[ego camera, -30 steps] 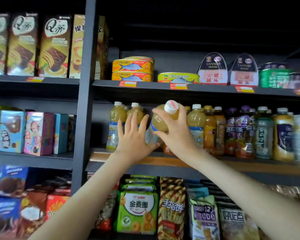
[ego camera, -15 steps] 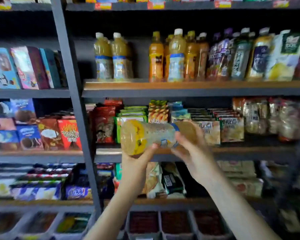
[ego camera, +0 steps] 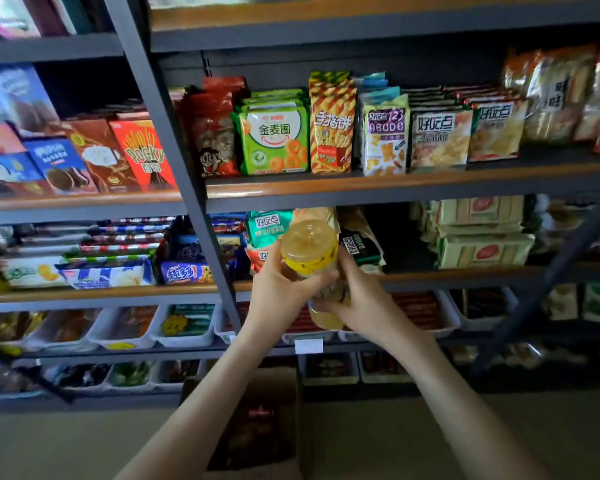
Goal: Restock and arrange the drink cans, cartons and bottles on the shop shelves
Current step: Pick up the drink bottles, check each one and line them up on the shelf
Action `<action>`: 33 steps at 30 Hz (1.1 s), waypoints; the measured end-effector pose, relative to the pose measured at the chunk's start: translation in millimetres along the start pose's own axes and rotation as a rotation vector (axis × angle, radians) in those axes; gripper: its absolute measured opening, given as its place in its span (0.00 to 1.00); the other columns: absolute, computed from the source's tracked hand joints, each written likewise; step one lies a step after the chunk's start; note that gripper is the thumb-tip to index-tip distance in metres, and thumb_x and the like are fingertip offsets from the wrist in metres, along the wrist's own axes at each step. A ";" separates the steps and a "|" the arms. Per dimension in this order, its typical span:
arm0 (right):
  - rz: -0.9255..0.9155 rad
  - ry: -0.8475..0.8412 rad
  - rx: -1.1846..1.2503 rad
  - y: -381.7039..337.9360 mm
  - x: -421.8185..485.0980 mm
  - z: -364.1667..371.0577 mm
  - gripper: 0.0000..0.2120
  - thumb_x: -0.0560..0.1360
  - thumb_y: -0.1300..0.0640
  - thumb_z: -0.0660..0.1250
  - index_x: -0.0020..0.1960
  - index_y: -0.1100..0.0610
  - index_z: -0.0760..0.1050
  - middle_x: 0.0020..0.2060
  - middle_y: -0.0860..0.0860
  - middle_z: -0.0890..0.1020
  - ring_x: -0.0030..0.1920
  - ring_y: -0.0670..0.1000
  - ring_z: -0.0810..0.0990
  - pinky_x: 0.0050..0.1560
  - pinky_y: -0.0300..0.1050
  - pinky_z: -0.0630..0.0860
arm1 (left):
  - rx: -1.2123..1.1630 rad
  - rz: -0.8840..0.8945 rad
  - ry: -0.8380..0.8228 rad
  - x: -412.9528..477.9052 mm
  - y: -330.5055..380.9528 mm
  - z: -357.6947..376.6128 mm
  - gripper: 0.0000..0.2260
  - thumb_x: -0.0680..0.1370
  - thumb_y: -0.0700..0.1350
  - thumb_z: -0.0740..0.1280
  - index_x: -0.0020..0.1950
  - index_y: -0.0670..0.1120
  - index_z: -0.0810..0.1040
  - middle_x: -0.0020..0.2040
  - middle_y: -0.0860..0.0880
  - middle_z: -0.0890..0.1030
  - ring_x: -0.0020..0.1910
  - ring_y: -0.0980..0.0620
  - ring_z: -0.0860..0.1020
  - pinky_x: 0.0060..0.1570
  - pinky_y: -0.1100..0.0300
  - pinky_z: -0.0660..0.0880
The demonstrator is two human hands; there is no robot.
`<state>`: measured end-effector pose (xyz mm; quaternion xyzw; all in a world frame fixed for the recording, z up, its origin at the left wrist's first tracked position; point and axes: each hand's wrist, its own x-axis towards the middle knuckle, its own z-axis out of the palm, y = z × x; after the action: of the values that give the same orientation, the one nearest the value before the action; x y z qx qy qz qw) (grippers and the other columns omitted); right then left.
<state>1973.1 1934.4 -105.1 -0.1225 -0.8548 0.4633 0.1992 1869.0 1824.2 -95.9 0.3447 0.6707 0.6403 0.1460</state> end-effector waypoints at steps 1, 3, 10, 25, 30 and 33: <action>0.024 0.046 0.020 2.5 -1.8 5.5 0.35 0.71 0.62 0.75 0.68 0.44 0.61 0.53 0.31 0.72 0.48 0.21 0.70 0.46 0.19 0.65 | 0.009 -0.013 -0.009 -2.1 -1.1 -0.6 0.24 0.67 0.43 0.79 0.58 0.55 0.75 0.47 0.59 0.83 0.48 0.61 0.81 0.46 0.66 0.78; 0.081 0.097 0.061 4.7 -7.2 13.0 0.29 0.70 0.61 0.76 0.63 0.43 0.65 0.50 0.32 0.76 0.45 0.23 0.72 0.43 0.21 0.67 | 0.044 -0.036 -0.061 -4.9 -4.9 -2.4 0.24 0.67 0.45 0.79 0.60 0.55 0.74 0.49 0.58 0.84 0.49 0.61 0.81 0.48 0.64 0.79; 0.298 0.205 0.733 23.3 -19.5 23.6 0.25 0.68 0.57 0.72 0.64 0.60 0.73 0.51 0.52 0.85 0.51 0.53 0.84 0.44 0.45 0.81 | 0.040 -0.111 -0.398 -24.9 -31.8 -21.3 0.25 0.73 0.52 0.74 0.67 0.65 0.70 0.61 0.56 0.79 0.61 0.56 0.78 0.59 0.54 0.77; 0.054 0.109 -0.437 76.6 -19.5 22.0 0.43 0.75 0.53 0.71 0.78 0.45 0.45 0.78 0.51 0.51 0.78 0.50 0.44 0.74 0.48 0.48 | -0.127 -0.442 -0.120 -25.4 -48.3 -19.3 0.19 0.75 0.40 0.71 0.61 0.56 0.74 0.56 0.48 0.76 0.53 0.50 0.79 0.50 0.53 0.81; -0.341 0.186 -0.690 71.6 -3.8 27.6 0.35 0.67 0.68 0.76 0.71 0.62 0.67 0.66 0.59 0.74 0.71 0.55 0.65 0.73 0.57 0.60 | -0.031 -0.520 -0.312 -6.8 -32.3 -27.4 0.13 0.77 0.43 0.69 0.60 0.54 0.77 0.56 0.46 0.78 0.54 0.46 0.79 0.55 0.47 0.80; -0.123 0.222 -0.265 57.4 -6.8 25.4 0.25 0.71 0.64 0.74 0.65 0.58 0.73 0.56 0.50 0.80 0.60 0.47 0.74 0.61 0.41 0.73 | -0.102 -0.553 -0.356 4.4 -18.1 -40.1 0.20 0.76 0.55 0.63 0.64 0.48 0.76 0.47 0.44 0.84 0.47 0.46 0.83 0.54 0.50 0.80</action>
<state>1969.1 1943.9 -167.5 -0.1456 -0.8870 0.3171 0.3026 1835.3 1797.7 -106.7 0.2483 0.6701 0.5386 0.4464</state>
